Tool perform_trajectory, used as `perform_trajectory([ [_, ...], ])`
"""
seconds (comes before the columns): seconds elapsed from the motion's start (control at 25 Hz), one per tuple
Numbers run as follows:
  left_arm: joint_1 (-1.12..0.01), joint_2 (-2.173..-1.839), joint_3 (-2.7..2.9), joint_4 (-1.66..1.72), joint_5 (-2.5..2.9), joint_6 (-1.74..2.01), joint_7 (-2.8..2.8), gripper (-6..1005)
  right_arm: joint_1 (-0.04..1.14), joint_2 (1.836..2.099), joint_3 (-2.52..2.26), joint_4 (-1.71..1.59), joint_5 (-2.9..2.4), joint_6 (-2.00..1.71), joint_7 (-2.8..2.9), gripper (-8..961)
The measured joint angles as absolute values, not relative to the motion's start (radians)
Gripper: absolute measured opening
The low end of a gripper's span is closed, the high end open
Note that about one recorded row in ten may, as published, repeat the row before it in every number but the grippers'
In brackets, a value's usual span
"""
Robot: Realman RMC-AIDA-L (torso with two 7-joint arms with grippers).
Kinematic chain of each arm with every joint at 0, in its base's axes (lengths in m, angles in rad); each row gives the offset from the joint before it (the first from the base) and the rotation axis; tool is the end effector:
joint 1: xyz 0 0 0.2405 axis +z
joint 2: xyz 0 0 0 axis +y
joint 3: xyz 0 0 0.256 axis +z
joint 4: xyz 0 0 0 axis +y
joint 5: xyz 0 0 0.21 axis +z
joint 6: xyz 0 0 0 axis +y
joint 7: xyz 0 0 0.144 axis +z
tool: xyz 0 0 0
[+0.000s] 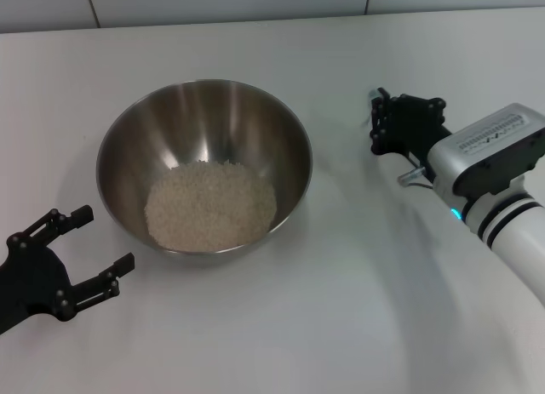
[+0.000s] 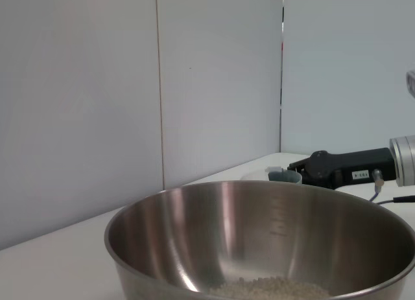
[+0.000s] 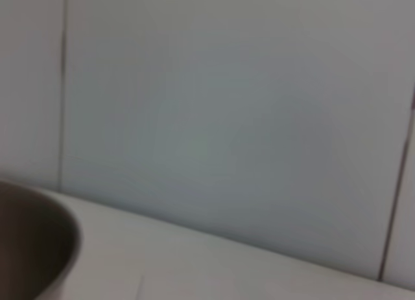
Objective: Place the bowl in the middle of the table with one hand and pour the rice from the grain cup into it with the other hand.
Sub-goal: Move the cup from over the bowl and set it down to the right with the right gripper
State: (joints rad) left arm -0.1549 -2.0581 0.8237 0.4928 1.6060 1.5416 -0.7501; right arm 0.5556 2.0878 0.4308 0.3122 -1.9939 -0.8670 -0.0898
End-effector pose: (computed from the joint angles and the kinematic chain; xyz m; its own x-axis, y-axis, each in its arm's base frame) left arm -0.3459 0.2249 -0.0039 0.8127 0.0926 0.5753 0.4138 -0.7868 -0.4579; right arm 0.2797 0.3475 -0.0929 0.8377 -0.1165 -0.5336 -0.5313 -0.3998 -0.7469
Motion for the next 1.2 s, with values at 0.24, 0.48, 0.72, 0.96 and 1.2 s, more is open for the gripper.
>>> perform_trajectory([
  [0.24, -0.155, -2.059, 0.824, 0.492, 1.606, 1.542, -0.75, 868, 0.553, 2.088, 0.431, 0.325, -2.012, -0.855, -0.086, 67],
  [0.48, -0.155, -2.059, 0.824, 0.492, 1.606, 1.542, -0.75, 868, 0.532, 2.088, 0.422, 0.342, -2.039, -0.868, -0.089, 75],
  [0.72, -0.151, -2.059, 0.824, 0.498, 1.606, 1.542, -0.755, 868, 0.514, 2.085, 0.419, 0.351, -2.04, -0.877, -0.09, 121],
  [0.96, -0.146, -2.059, 0.824, 0.5, 1.606, 1.543, -0.757, 868, 0.471, 2.082, 0.392, 0.356, -2.04, -0.937, -0.091, 436],
  [1.2, -0.139, -2.056, 0.824, 0.499, 1.606, 1.548, -0.753, 868, 0.388, 2.074, 0.368, 0.347, -2.06, -1.049, -0.084, 743],
])
